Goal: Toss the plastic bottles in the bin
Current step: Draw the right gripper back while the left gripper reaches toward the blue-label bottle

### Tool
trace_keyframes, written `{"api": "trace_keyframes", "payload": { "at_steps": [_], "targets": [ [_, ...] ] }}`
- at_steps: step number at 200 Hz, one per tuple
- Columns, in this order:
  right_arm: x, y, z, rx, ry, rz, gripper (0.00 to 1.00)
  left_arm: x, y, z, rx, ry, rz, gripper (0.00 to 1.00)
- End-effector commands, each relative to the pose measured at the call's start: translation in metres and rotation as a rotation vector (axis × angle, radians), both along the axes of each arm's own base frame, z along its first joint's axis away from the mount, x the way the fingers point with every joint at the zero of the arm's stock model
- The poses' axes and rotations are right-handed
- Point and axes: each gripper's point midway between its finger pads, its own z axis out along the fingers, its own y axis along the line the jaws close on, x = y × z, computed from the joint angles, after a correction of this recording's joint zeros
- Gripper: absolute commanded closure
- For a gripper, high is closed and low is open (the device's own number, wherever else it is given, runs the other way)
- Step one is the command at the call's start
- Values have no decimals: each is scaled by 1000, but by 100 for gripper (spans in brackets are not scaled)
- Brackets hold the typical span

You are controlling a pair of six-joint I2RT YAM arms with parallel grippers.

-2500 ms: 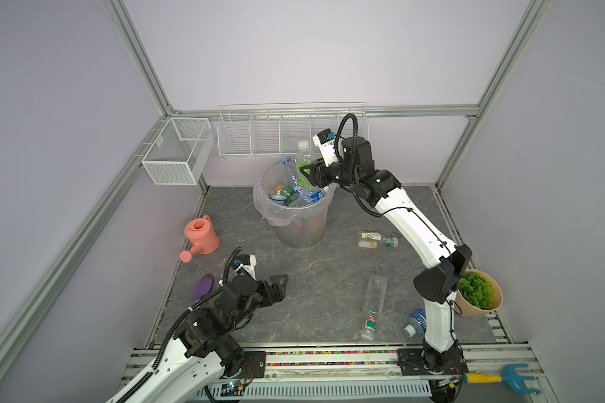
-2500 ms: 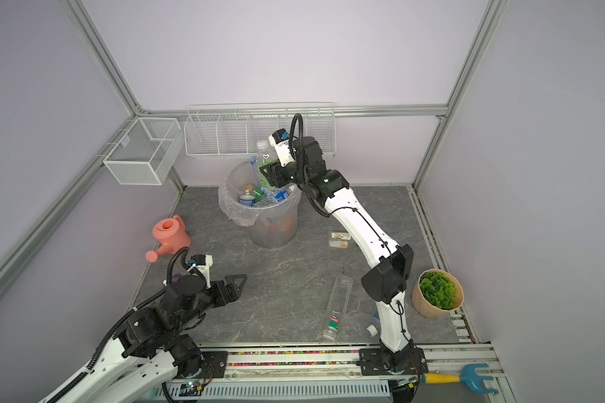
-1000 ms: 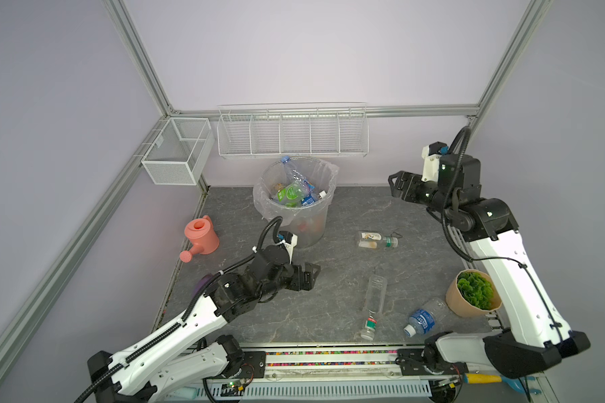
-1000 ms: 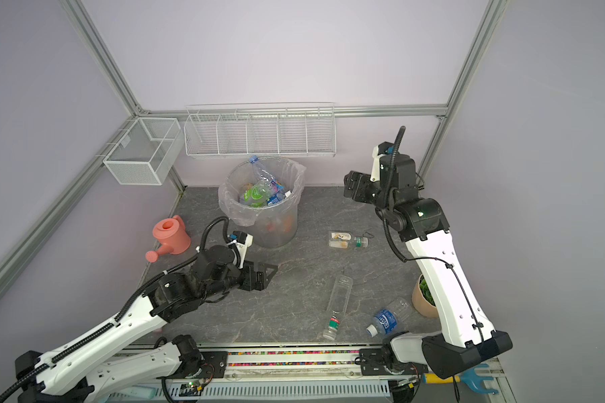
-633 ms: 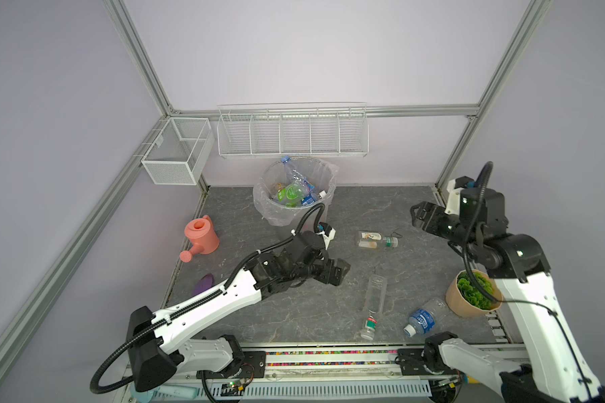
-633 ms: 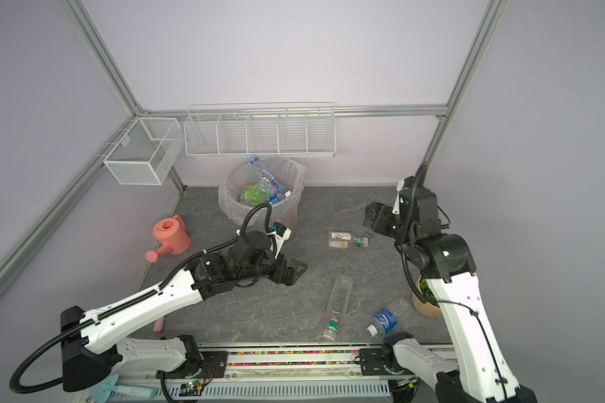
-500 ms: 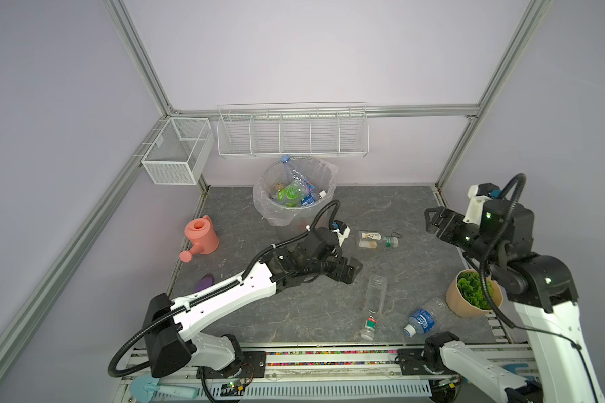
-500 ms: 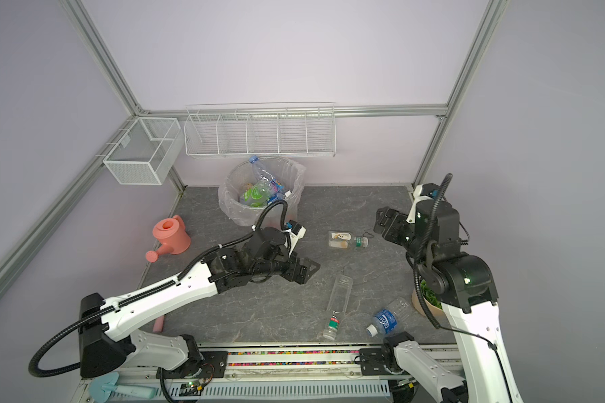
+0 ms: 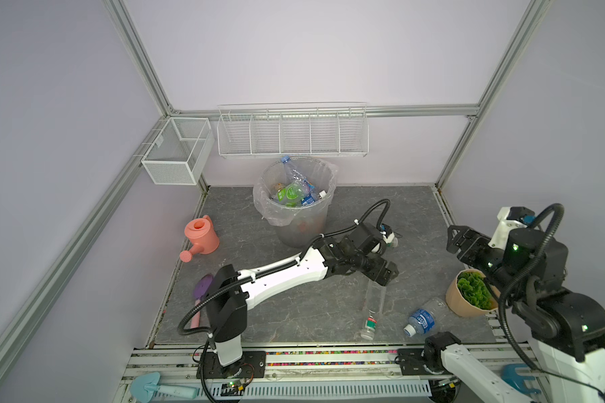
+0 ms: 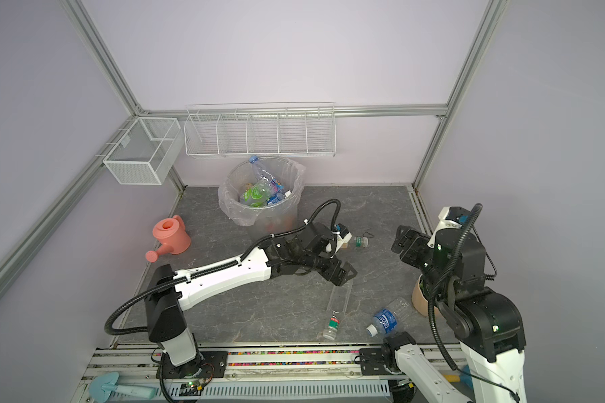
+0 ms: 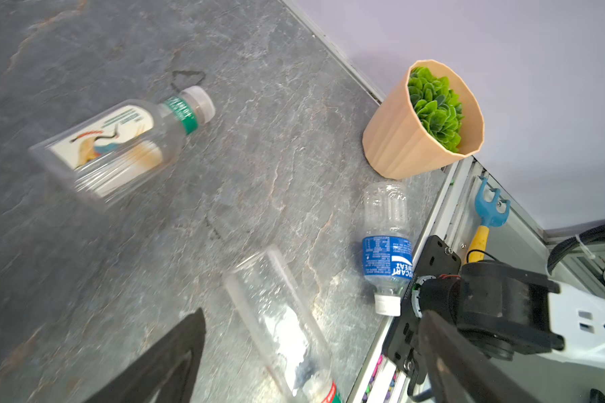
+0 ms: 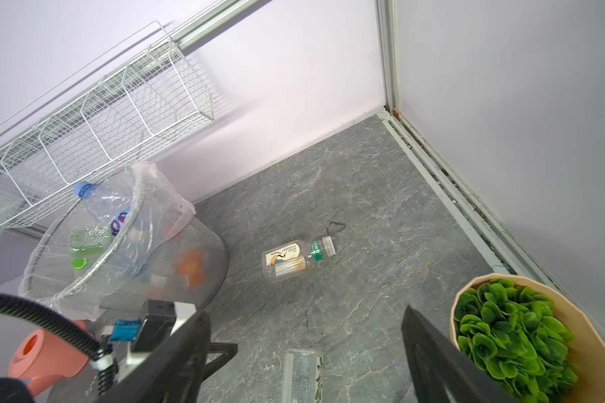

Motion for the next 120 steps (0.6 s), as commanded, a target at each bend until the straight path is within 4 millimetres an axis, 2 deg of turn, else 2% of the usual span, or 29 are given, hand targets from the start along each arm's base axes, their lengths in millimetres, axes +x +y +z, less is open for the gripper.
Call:
{"api": "trace_keyframes", "payload": {
  "at_steps": [1, 43, 79, 120],
  "targets": [
    [-8, -12, -13, -32, 20, -51, 12, -16, -17, -13, 54, -3, -96, 5],
    [-22, -20, -13, -46, 0, -69, 12, -33, -44, -39, 106, 7, -155, 5],
    [-24, -17, -13, -30, -7, -53, 12, -50, -68, -54, 117, 38, -197, 5],
    [-26, -12, -13, 4, -17, -33, 12, -60, -88, -70, 161, 24, -195, 6]
  ]
}}
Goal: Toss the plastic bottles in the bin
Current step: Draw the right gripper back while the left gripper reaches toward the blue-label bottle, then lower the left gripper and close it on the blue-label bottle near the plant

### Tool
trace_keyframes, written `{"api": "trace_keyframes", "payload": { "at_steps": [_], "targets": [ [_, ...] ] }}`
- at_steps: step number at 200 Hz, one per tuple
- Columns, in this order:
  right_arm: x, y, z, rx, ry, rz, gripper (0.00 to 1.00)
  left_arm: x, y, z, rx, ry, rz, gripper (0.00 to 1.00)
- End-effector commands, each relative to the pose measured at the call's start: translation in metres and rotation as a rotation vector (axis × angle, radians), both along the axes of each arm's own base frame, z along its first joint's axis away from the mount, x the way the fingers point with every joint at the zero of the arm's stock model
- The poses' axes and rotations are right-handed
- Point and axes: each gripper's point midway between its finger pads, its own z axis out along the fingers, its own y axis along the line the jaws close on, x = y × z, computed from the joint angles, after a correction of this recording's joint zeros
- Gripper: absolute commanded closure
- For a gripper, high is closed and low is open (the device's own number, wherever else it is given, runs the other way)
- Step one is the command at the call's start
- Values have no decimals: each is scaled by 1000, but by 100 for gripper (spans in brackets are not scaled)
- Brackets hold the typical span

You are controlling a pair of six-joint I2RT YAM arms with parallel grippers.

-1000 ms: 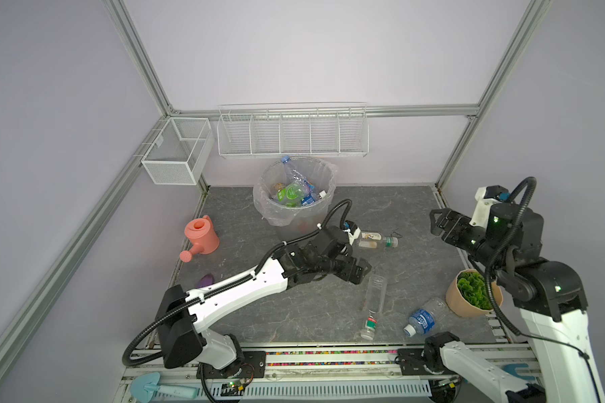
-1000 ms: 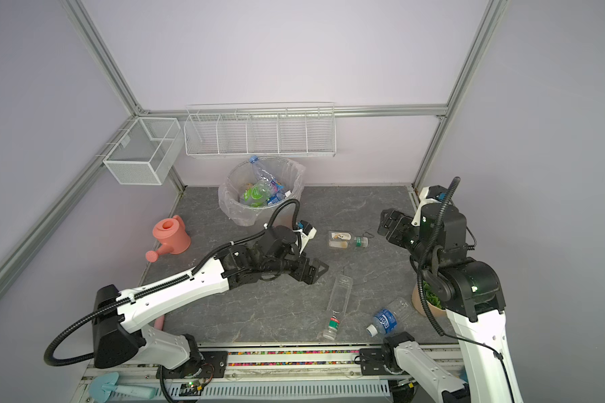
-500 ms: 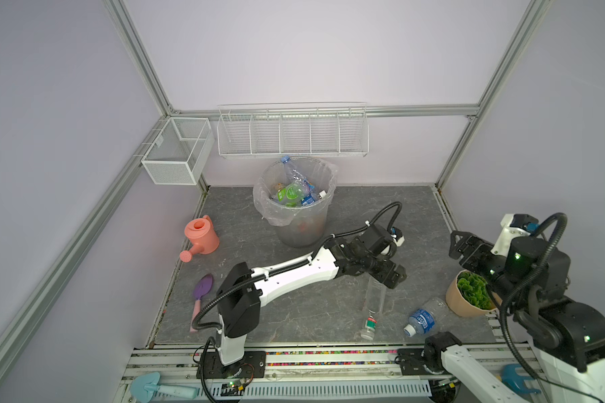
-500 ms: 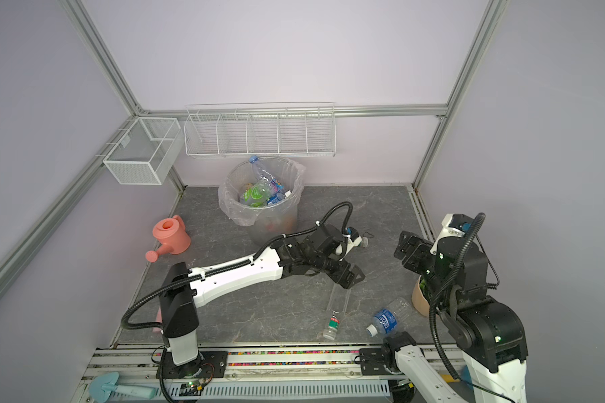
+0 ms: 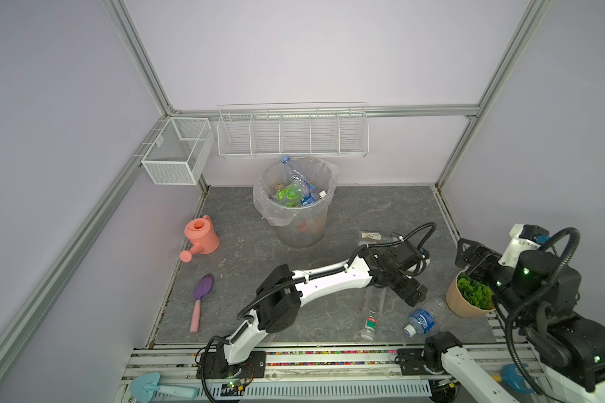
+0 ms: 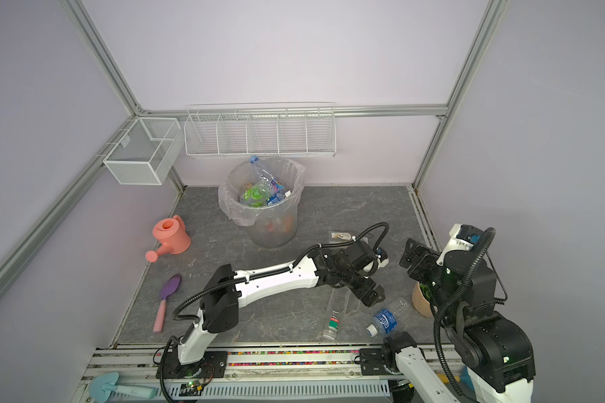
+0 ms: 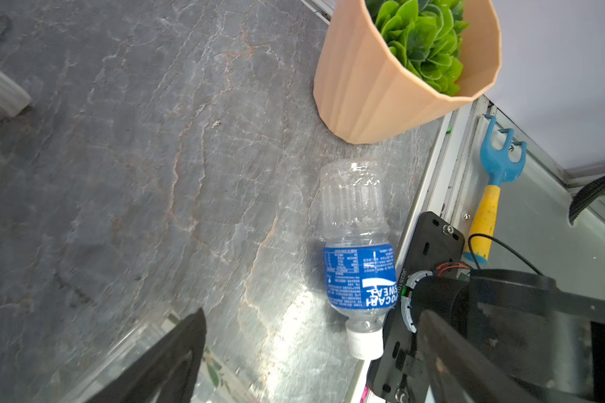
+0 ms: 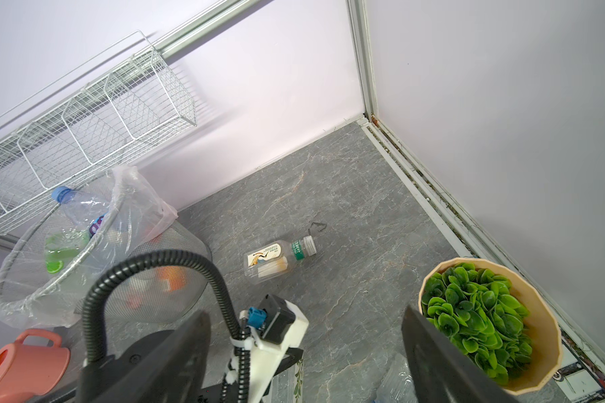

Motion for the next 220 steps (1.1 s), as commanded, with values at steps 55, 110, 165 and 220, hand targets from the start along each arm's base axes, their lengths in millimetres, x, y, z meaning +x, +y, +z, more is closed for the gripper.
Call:
{"api": "trace_keyframes", "payload": {
  "at_steps": [55, 110, 165, 220],
  "targets": [
    [-12, 0, -9, 28, 8, 6, 12, -15, -25, -19, 68, -24, 13, 9],
    [-24, -5, -8, 27, -1, -5, 12, -33, -36, -36, 107, -33, -3, 11],
    [-27, -5, -15, 39, 8, -3, 12, -54, -44, -53, 126, -13, -14, 11],
    [-26, -3, -17, 51, 4, 1, 12, -58, -46, -74, 155, -14, 7, 14]
  ]
}}
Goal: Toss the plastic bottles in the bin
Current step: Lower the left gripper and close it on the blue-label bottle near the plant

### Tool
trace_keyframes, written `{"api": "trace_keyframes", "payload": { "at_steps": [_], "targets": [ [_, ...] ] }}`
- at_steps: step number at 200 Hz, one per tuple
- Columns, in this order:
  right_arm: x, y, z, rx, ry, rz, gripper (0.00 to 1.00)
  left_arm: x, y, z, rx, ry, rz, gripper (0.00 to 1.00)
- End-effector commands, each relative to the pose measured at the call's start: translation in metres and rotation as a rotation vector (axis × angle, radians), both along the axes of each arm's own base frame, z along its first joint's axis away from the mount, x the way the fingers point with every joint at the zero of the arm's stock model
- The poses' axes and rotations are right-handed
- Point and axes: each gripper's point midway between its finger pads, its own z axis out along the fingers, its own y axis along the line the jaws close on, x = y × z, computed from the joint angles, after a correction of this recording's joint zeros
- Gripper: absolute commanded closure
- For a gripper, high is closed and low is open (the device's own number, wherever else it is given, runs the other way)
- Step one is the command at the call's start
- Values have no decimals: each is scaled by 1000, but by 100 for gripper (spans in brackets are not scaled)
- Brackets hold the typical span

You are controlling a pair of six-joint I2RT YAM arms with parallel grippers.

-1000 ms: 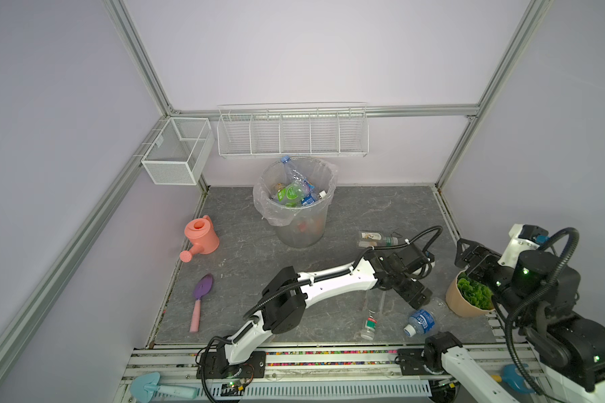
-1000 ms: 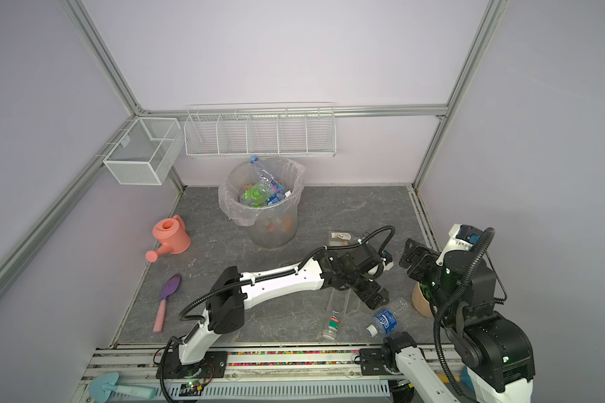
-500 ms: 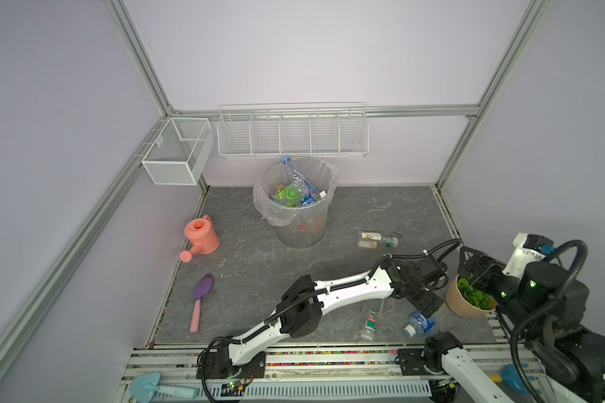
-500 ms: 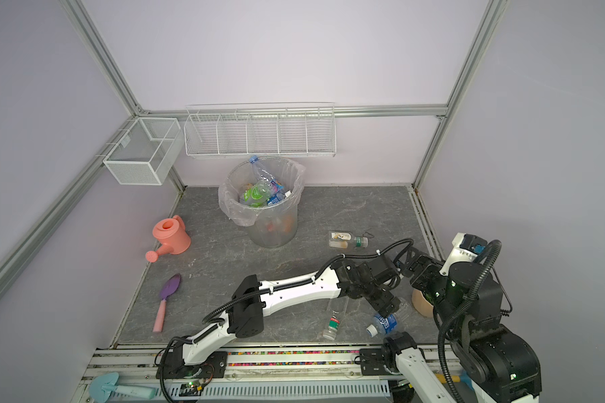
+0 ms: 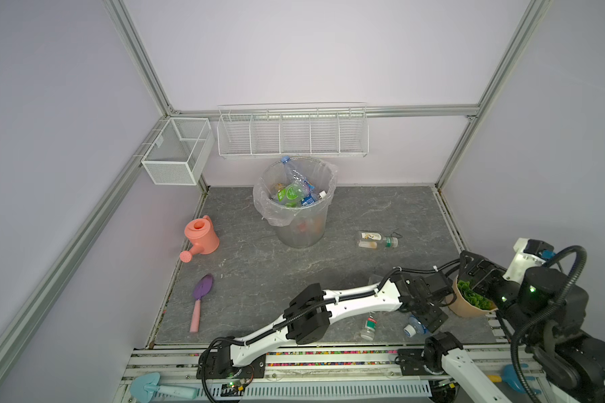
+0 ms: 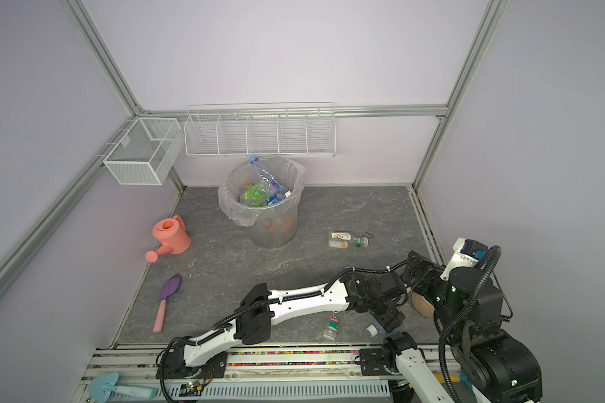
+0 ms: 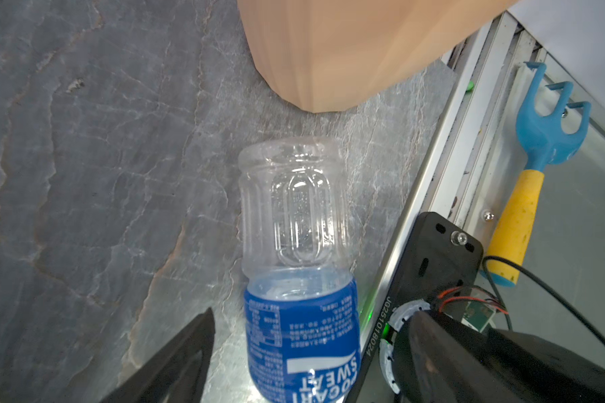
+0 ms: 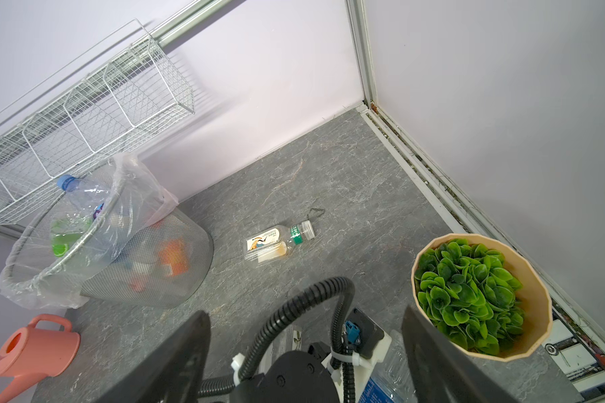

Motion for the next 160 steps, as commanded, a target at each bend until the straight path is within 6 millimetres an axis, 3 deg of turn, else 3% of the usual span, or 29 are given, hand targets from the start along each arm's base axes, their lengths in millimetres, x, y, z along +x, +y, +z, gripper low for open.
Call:
{"api": "trace_keyframes", "payload": {
  "at_steps": [1, 117, 146, 160],
  "targets": [
    [-3, 0, -1, 23, -9, -7, 12, 1, 0, -15, 32, -7, 29, 14],
    [-4, -1, -3, 25, -11, -7, 12, 18, 5, -52, 100, -67, 108, 24],
    [-4, -1, -4, 25, -8, -8, 12, 19, 9, -60, 124, -74, 110, 31],
    [-4, -1, -4, 24, -8, -9, 12, 21, 10, -59, 127, -82, 114, 40]
  ]
}}
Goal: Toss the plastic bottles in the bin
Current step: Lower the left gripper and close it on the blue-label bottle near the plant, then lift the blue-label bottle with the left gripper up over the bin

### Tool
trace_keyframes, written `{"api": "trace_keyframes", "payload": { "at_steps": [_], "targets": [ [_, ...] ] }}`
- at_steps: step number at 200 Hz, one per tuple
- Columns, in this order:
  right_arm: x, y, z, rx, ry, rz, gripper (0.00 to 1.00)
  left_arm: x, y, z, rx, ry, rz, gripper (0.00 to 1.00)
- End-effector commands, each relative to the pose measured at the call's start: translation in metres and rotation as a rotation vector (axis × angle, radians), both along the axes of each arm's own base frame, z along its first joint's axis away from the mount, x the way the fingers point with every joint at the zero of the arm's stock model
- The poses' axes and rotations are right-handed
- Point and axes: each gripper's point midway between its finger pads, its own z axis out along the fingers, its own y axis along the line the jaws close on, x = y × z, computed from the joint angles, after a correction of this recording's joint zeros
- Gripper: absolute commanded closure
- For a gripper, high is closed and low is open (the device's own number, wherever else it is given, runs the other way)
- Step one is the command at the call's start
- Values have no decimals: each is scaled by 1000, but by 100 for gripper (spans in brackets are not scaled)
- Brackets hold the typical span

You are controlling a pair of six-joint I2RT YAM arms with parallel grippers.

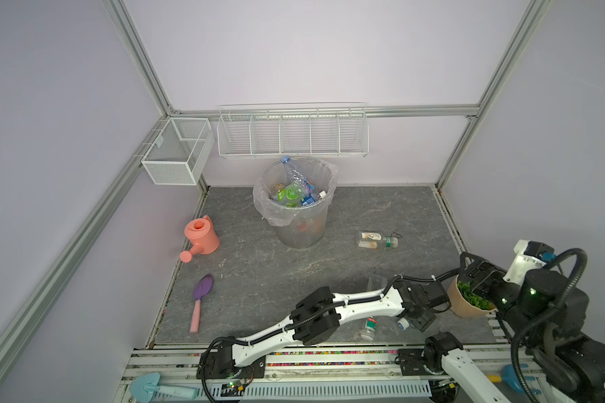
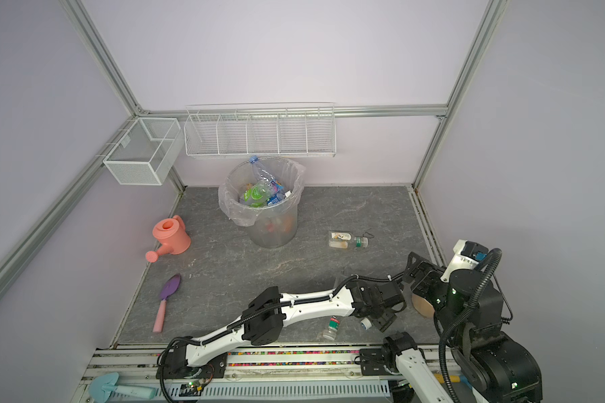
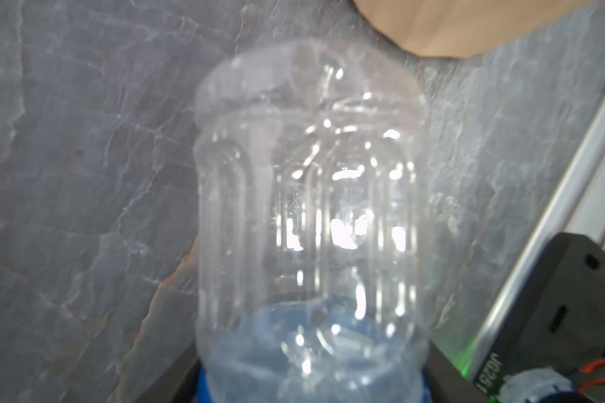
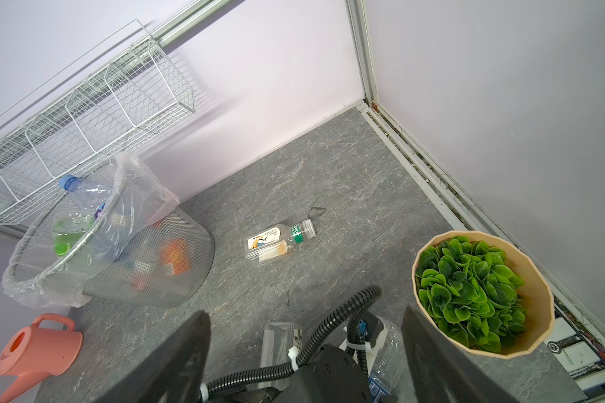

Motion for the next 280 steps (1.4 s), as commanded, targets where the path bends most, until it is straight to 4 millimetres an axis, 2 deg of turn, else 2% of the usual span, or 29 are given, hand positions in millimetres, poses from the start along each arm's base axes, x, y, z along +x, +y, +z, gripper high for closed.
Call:
{"api": "trace_keyframes", "payload": {
  "at_steps": [1, 26, 43, 106, 188, 217, 237, 260, 280],
  "targets": [
    [-2, -1, -3, 17, -2, -10, 12, 4, 3, -2, 23, -22, 19, 41],
    [-2, -1, -3, 13, -1, -10, 12, 11, 6, 6, 22, -52, 28, 60],
    [-2, -1, -4, 10, 0, -10, 12, 19, 8, 21, 6, -71, 42, 68],
    [-3, -3, -5, 3, 0, -16, 12, 62, 30, 87, -57, -128, 137, 73],
    [-1, -1, -17, 1, 20, -5, 12, 111, 71, 195, -182, -309, 248, 79],
    [1, 3, -25, 6, 33, 7, 12, 127, 93, 222, -222, -333, 291, 80],
    [8, 9, -37, 15, 64, 28, 12, 140, 114, 242, -254, -349, 334, 80],
    [21, 22, -63, 19, 152, 75, 12, 160, 142, 269, -316, -375, 398, 80],
    [37, 43, -90, 62, 224, 149, 12, 177, 175, 301, -378, -394, 461, 80]
  ]
}}
